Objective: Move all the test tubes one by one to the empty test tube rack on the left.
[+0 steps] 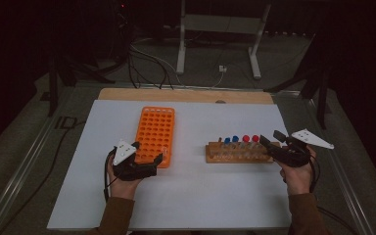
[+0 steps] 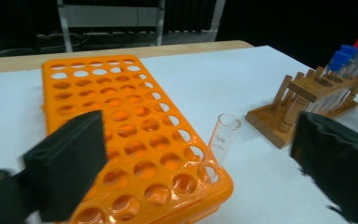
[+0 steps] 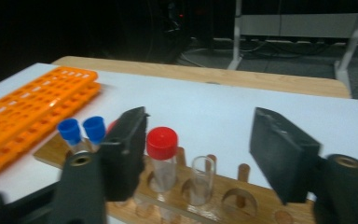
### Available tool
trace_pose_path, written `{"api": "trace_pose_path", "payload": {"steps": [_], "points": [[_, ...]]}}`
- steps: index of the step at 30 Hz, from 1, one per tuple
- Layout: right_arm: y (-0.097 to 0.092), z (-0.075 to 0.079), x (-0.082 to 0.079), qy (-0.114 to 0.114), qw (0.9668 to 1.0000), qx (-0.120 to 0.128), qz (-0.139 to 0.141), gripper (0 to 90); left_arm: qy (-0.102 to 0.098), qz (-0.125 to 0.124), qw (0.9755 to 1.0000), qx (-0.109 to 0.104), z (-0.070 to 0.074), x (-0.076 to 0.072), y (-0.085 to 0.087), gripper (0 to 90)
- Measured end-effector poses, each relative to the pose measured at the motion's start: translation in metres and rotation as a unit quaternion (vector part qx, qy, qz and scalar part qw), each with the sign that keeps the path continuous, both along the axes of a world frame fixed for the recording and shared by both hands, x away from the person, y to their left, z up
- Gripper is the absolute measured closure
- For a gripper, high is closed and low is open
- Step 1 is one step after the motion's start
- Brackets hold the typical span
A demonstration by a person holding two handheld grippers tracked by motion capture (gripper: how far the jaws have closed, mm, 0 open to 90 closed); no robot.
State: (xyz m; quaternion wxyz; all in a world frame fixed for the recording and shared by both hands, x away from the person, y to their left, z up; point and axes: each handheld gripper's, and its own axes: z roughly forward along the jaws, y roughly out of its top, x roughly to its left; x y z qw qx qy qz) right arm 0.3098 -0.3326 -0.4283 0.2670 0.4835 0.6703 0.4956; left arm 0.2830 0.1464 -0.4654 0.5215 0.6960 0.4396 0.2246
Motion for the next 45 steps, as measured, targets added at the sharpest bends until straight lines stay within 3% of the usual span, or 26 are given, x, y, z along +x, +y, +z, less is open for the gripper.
{"api": "trace_pose_path", "payload": {"steps": [4, 10, 19, 25, 36, 45], "points": [[-0.001, -0.006, 0.003, 0.009, 0.9997, -0.018, -0.012, 49.9, -0.005, 0.005, 1.0000, -0.006, 0.003, -0.002, 0.005, 0.8], [0.002, -0.020, 0.009, 0.029, 0.9989, -0.036, -0.002, 60.4, -0.010, 0.014, 0.9998, -0.014, 0.005, -0.002, 0.011, 0.7], [0.005, -0.030, 0.013, 0.040, 0.9982, -0.045, 0.006, 67.4, -0.013, 0.021, 0.9995, -0.020, 0.006, -0.002, 0.013, 0.8], [0.010, -0.036, 0.014, 0.046, 0.9972, -0.057, 0.011, 74.3, -0.013, 0.019, 0.9997, -0.011, 0.005, -0.002, 0.011, 0.8], [0.010, -0.034, 0.014, 0.044, 0.9974, -0.057, 0.008, 75.8, -0.013, 0.017, 0.9997, -0.010, 0.005, -0.002, 0.009, 0.8], [0.007, -0.021, 0.008, 0.021, 0.9988, -0.044, 0.000, 75.9, -0.015, 0.015, 0.9998, -0.006, 0.004, -0.002, 0.006, 0.8]]}}
